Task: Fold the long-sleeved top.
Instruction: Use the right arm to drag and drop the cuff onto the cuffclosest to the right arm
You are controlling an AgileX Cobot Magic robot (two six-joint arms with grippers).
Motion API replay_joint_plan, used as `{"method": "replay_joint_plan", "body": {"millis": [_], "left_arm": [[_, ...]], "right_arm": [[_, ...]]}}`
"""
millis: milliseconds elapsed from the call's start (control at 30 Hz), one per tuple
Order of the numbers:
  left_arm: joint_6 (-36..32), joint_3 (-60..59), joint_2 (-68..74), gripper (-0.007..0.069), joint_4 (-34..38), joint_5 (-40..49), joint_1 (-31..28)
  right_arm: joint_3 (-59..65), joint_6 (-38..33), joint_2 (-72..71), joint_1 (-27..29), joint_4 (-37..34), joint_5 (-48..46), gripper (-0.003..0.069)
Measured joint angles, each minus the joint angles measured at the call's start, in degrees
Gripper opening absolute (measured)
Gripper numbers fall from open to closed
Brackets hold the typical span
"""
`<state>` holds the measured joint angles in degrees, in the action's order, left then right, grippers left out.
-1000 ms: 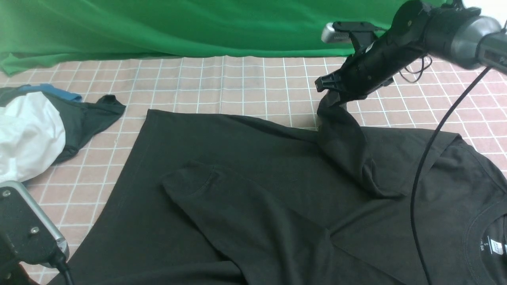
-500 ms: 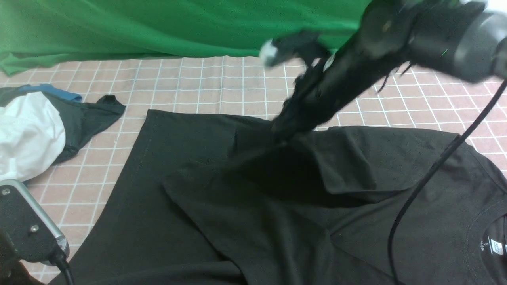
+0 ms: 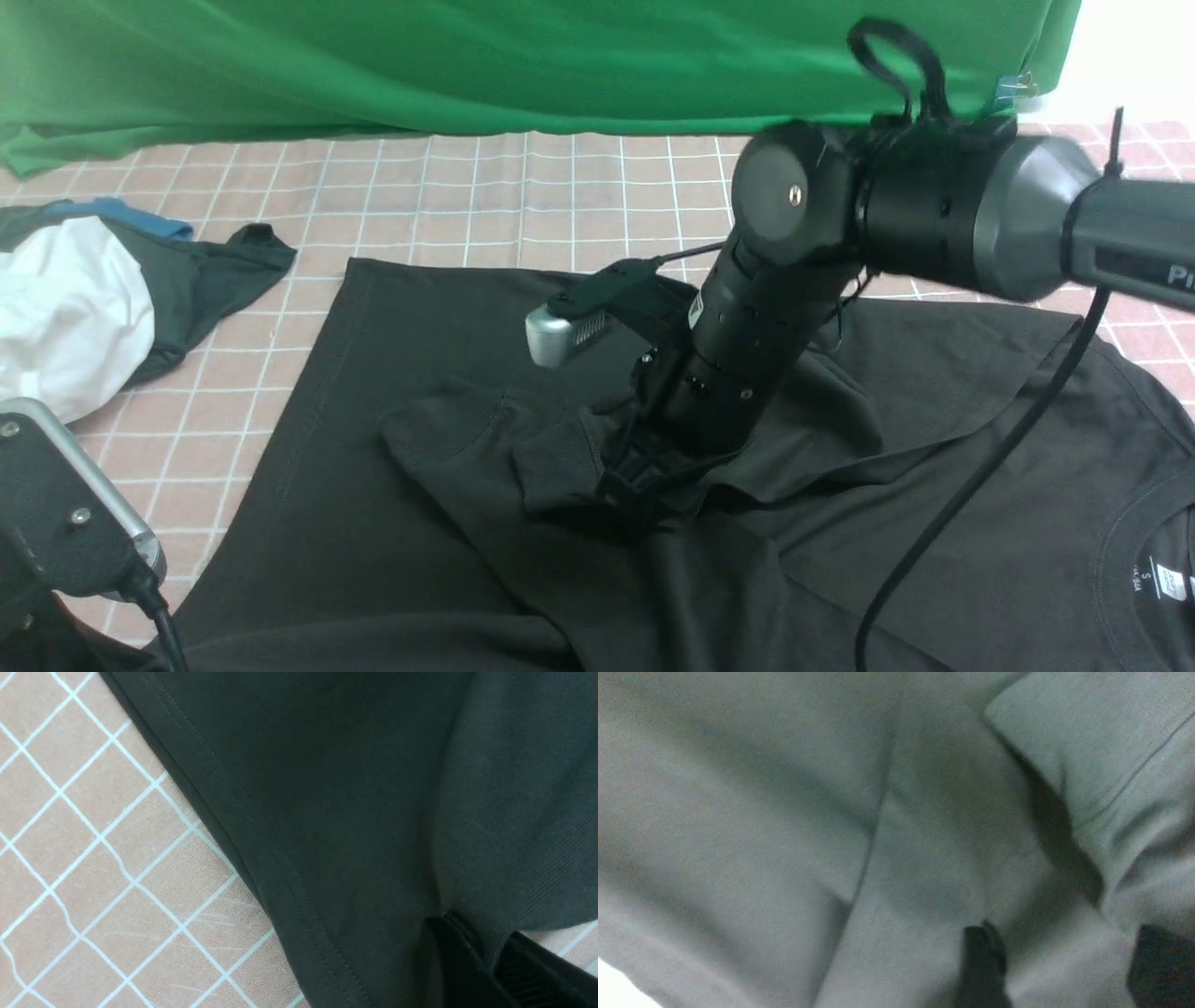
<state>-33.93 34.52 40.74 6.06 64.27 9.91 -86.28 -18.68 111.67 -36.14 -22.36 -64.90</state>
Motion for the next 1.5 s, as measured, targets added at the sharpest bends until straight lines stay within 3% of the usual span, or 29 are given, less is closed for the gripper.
{"method": "replay_joint_plan", "body": {"millis": [167, 267, 467, 900, 1000, 1100, 1233, 1500], "left_arm": [[0.0, 0.0, 0.0, 0.0035, 0.0, 0.0, 0.0], [0.0, 0.0, 0.0, 0.0035, 0.3, 0.1, 0.0], [0.0, 0.0, 0.0, 0.0035, 0.8, 0.1, 0.0], [0.0, 0.0, 0.0, 0.0035, 1.0, 0.1, 0.0], [0.0, 0.0, 0.0, 0.0035, 1.1, 0.1, 0.0], [0.0, 0.0, 0.0, 0.0035, 1.3, 0.1, 0.0], [0.0, 0.0, 0.0, 0.0035, 1.3, 0.1, 0.0], [0.0, 0.0, 0.0, 0.0035, 1.3, 0.2, 0.0]], "right_arm": [[-2.2, 3.2, -1.0, -2.4, 0.5, 3.6, 0.0440], [-2.2, 3.9, -0.3, -6.4, 4.1, 10.9, 0.0421], [-2.2, 6.6, 4.5, -10.3, 13.7, 21.6, 0.0479], [-2.2, 10.3, 10.0, -10.5, 16.4, 21.3, 0.0472], [-2.2, 10.3, 10.0, -10.6, 16.6, 21.1, 0.0425], [-2.2, 10.0, 10.0, -10.7, 16.7, 20.2, 0.0284], [-2.2, 9.4, 9.2, -10.7, 16.7, 18.6, 0.0150], [-2.2, 8.8, 5.7, -10.7, 16.8, 17.8, 0.0110]]}}
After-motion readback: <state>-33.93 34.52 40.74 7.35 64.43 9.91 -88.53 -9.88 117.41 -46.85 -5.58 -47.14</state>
